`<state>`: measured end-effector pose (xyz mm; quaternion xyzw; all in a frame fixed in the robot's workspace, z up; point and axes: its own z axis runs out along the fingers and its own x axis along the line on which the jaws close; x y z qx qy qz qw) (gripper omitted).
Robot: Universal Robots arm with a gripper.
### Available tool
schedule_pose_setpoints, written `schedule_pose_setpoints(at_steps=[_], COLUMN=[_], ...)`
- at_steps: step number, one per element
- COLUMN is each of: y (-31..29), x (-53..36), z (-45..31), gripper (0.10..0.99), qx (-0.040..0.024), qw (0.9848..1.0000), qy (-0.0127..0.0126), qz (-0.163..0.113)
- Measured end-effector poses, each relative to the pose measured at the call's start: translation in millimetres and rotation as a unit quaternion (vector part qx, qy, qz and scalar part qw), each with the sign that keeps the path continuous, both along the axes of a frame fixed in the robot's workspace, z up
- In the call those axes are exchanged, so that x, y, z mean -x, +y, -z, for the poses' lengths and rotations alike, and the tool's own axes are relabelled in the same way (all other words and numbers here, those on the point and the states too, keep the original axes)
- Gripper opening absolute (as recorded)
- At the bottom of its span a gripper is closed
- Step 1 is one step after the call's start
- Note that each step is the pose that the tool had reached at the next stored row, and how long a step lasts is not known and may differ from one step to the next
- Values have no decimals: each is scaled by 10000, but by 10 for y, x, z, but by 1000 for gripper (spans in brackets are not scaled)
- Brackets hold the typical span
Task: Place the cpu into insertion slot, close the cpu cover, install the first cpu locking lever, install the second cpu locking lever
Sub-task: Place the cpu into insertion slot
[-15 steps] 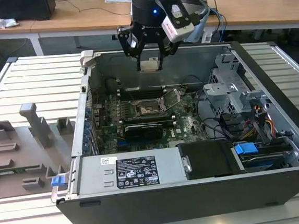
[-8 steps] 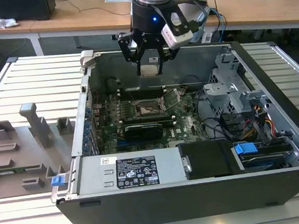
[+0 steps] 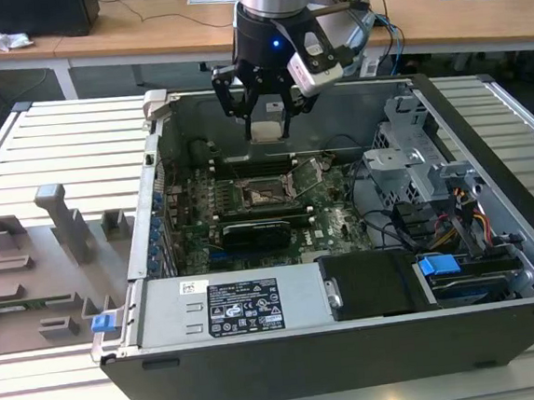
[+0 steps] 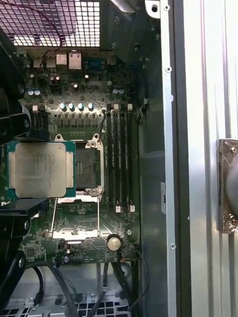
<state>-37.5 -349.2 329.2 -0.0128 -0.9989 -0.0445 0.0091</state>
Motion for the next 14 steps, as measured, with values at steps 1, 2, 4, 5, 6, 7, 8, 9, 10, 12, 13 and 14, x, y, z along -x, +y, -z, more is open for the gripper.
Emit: schedule_pose_setpoints(at_steps=[1,2,4,5,6,7,8,9,10,12,13,14], y=[0,0,0,0,0,0,0,0,0,0,0,0], x=[0,0,0,0,0,0,0,0,0,0,0,0], z=[17,31,58,68,75,86,99,110,118,133,142,156], gripper=[541,541,541,541,541,541,541,541,541,541,541,541], qx=[0,0,0,0,0,0,0,0,0,0,0,0], qw=[10000,10000,10000,10000,10000,10000,10000,10000,10000,10000,10000,10000], qy=[0,0,0,0,0,0,0,0,0,0,0,0], qz=[0,0,0,0,0,0,0,0,0,0,0,0])
